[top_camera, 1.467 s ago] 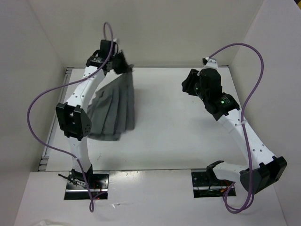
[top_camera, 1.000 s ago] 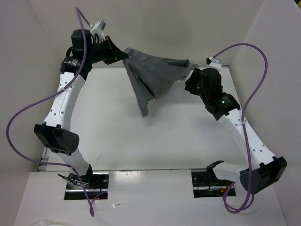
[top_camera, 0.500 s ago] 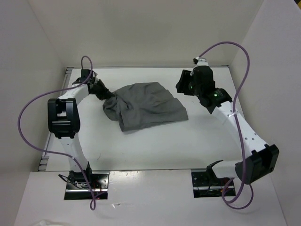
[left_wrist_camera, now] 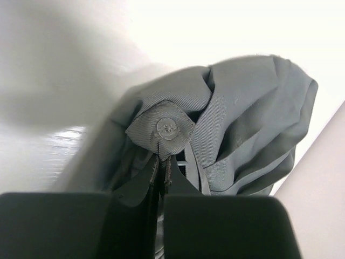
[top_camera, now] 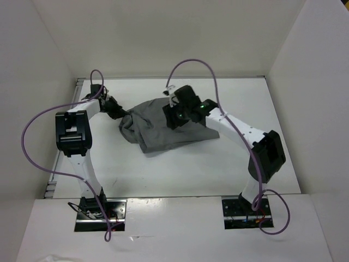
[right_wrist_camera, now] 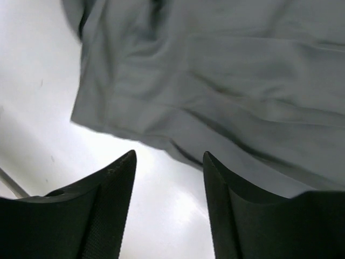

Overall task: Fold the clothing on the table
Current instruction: Flatten the skirt out

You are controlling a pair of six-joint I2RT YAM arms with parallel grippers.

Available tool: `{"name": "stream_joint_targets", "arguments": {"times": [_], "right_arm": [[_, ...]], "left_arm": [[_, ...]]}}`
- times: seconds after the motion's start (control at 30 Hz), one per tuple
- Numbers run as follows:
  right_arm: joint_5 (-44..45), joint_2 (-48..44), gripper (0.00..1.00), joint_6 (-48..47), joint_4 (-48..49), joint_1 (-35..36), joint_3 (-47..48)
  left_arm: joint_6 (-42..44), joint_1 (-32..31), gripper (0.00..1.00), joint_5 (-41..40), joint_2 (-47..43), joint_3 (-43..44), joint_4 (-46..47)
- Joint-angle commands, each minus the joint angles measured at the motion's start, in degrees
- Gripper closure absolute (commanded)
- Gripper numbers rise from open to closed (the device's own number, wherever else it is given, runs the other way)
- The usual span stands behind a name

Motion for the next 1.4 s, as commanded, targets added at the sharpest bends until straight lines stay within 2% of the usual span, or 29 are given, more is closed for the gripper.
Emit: {"name": "stream_joint_targets", "arguments": {"times": [0.0,0.17,0.33,0.63,0.97,1.0,1.1,1.13,1.23,1.37], "right_arm": [[4.02,1.57,0.41,-5.92,-1.07,7.32,0.71],[7.46,4.73,0.34,-8.47,0.07,14.55,-0.79],[9.84,10.45,0.34,-11.11,1.56,18.16,1.83],[9.84,15.99,0.34,-14.27,2.27,19.30,4.22],[11.85,19.94,0.40,-15.85,7.89,19.31,5.79],[11.86,19.95,0.51,-15.85,8.67,19.31,5.80],[13.36,20.48,0.97,-15.85,9.30,19.31,6.93],[13.36,20.48,1.00,-15.24,8.51,19.31,8.16],[15.47,16.62,1.00,-12.88,4.23,16.77,11.58],[14.85,10.38,1.00,-7.52,-3.08,9.04,16.78]], "left_arm": [[0.67,0.68,1.00,1.24,-1.31,-0.22,1.74],[3.39,1.21,1.00,1.24,-1.93,-0.23,-0.37],[4.63,1.74,1.00,2.39,-1.93,-0.85,-0.99],[6.30,2.79,1.00,2.91,-3.08,-1.37,-2.13],[7.35,3.32,1.00,3.44,-3.60,-1.37,-2.66],[7.35,3.32,1.00,3.44,-3.60,-1.37,-2.66],[7.87,3.32,1.00,3.96,-3.08,-1.89,-2.66],[7.88,3.32,1.00,3.97,-3.08,-1.90,-2.66],[8.49,3.84,1.00,6.33,-3.08,-1.90,-3.18],[13.40,3.85,1.00,18.88,-8.15,-3.04,-1.08]]}}
